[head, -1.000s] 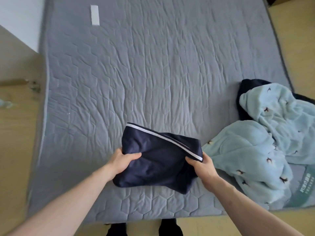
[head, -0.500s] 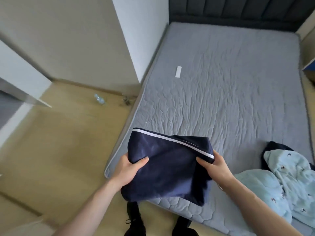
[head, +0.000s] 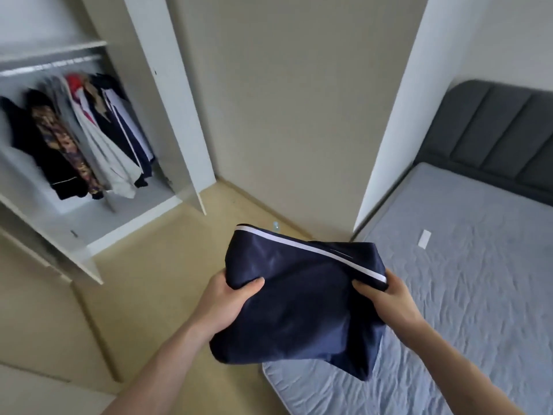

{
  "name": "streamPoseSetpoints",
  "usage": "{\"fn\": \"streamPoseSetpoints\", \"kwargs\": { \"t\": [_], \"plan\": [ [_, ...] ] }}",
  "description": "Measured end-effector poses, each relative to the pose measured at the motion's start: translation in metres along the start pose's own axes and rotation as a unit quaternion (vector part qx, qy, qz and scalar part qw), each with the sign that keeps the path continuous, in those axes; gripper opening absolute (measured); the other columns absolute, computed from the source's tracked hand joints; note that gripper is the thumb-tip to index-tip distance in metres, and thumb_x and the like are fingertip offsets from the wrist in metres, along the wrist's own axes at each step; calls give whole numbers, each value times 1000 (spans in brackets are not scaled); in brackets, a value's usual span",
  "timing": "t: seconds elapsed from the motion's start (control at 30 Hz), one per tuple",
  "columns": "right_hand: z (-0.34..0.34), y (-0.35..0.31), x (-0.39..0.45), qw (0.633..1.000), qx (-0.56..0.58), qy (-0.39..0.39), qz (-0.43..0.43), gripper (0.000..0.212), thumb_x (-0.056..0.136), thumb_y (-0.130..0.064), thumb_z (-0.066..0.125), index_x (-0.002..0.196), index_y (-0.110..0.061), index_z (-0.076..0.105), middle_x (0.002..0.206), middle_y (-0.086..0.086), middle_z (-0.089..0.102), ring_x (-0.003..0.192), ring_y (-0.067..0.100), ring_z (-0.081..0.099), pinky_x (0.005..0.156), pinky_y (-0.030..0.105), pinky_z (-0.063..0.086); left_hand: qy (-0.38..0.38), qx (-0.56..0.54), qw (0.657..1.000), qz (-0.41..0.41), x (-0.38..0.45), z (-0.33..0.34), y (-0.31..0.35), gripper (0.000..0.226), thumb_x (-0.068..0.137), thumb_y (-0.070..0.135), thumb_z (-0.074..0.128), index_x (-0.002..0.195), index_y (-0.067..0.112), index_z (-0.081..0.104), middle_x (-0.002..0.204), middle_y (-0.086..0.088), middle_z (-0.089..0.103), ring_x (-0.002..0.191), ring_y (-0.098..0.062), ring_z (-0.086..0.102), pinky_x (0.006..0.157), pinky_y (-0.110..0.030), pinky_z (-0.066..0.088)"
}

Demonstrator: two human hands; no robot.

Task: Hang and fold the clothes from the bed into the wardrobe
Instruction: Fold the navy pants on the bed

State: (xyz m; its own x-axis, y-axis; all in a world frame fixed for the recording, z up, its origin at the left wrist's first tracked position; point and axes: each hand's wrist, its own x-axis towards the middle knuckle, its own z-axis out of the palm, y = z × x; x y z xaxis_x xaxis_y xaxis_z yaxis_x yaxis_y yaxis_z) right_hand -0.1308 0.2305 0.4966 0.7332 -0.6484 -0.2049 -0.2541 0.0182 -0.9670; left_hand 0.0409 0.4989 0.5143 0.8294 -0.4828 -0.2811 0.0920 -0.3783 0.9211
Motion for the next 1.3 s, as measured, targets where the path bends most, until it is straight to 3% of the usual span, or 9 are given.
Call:
{"fn": "streamPoseSetpoints", "kwargs": {
  "t": [0.2,0.33,0.43,0.6,0.73,0.9,1.07,1.17,1.3],
  "plan": [
    [112,-83,63,996,-12,-61,-60,22,85,-14,78,99,-31,75,95,-5,79,90,15,76,81,36,60,72,-27,996,35,35,-122,29,27,80,43,82,102,30,75,98,10,79,88,-9,76,79,-33,56],
    [177,-132,116,990,-7,-103,-93,20,85,-10,78,101,-21,75,96,-2,79,92,17,76,80,36,59,113,-35,991,58,70,-188,49,24,81,41,82,103,36,75,100,11,78,89,-8,75,79,-33,56],
    [225,-168,158,983,-2,-142,-116,19,85,-10,77,100,-22,76,96,-2,80,90,15,76,77,32,58,147,-37,987,60,104,-235,66,30,76,45,84,104,40,75,101,14,78,89,-7,75,79,-33,56],
    [301,-232,233,969,13,-195,-150,20,87,-8,74,103,-20,75,98,-1,79,93,19,76,86,40,59,198,-45,976,78,166,-310,105,38,69,47,86,104,39,76,103,11,78,92,-11,76,86,-39,57],
    [360,-281,291,957,29,-237,-164,23,88,-6,74,107,-18,74,101,1,79,95,20,76,90,42,59,241,-48,965,97,210,-364,132,56,62,50,88,111,28,75,104,9,78,94,-13,76,87,-39,57],
    [435,-340,347,937,21,-299,-179,24,88,-6,72,108,-19,74,101,0,79,93,19,77,86,39,59,291,-55,950,97,250,-431,154,41,75,37,88,112,27,74,101,11,79,89,-9,76,77,-30,56],
    [521,-395,400,925,25,-323,-199,24,87,-7,73,109,-18,73,100,0,80,91,18,77,85,37,59,340,-41,934,99,296,-508,176,48,69,43,90,112,28,74,102,11,79,94,-15,75,88,-40,58],
    [575,-423,429,920,27,-331,-208,25,87,-7,73,109,-18,74,100,-1,80,92,18,77,86,37,59,362,-33,925,111,330,-557,185,36,75,36,89,107,28,75,98,12,79,90,-12,76,87,-39,58],
    [652,-455,466,916,31,-335,-216,26,87,-7,73,109,-19,74,100,-1,80,93,18,77,85,36,59,374,-29,920,117,376,-629,190,36,76,36,88,108,25,76,96,11,79,86,-10,76,81,-35,58]
  ]
}}
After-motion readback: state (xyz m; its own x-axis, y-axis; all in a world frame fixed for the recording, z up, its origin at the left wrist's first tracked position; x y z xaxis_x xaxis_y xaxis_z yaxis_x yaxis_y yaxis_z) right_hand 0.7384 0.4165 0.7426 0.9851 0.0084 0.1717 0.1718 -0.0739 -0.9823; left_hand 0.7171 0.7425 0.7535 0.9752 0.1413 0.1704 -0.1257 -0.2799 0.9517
